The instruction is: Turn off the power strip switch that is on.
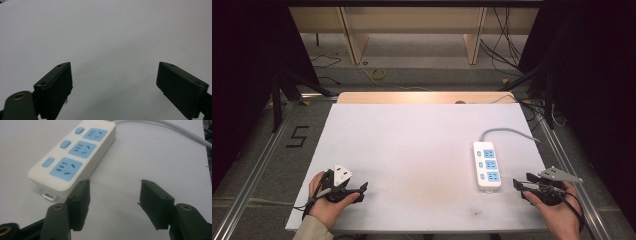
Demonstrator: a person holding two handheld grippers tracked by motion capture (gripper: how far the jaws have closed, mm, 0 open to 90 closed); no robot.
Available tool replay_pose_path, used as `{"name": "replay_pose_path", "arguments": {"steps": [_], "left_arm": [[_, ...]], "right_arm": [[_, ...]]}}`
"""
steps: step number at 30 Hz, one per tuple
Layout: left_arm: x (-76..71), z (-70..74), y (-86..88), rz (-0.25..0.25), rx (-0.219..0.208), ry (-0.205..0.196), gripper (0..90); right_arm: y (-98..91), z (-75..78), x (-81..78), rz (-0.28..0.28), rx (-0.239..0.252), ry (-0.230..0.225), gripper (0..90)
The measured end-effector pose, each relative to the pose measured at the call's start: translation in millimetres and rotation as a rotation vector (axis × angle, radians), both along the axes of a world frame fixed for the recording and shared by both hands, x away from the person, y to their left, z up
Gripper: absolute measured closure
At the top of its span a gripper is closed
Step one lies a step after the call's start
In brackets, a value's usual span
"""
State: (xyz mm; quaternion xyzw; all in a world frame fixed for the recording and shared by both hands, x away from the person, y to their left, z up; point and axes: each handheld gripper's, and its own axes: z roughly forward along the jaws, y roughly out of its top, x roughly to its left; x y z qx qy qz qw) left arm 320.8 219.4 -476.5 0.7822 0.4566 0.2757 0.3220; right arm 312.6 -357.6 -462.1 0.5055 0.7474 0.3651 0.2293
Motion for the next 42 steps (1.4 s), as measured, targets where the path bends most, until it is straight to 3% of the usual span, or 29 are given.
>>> {"name": "replay_pose_path", "arguments": {"steps": [9,13,17,24,29,42], "left_arm": [[-0.6,0.0,0.4,-0.006,0.004,0.001,13.4],[-0.2,0.1,0.1,-0.003,-0.002,-0.005,13.7],[0.0,-0.3,0.0,-0.001,-0.003,-0.003,13.9],[-0.2,0.4,-0.3,0.000,-0.003,-0.009,14.2],[0.2,0.1,-0.3,-0.001,0.002,-0.009,14.4],[0.5,0.3,-1.1,0.001,0.003,-0.016,14.5]], "right_arm": [[2.0,2.7,1.8,0.035,-0.052,0.032,51.5],[1.8,4.5,2.9,0.047,-0.062,0.038,59.6],[2.7,8.9,4.6,0.073,-0.068,0.054,74.7],[5.9,13.4,5.6,0.098,-0.092,0.054,89.7],[7.0,16.5,6.4,0.099,-0.110,0.045,90.0],[11.9,18.4,10.9,0.098,-0.123,0.088,90.0]]}}
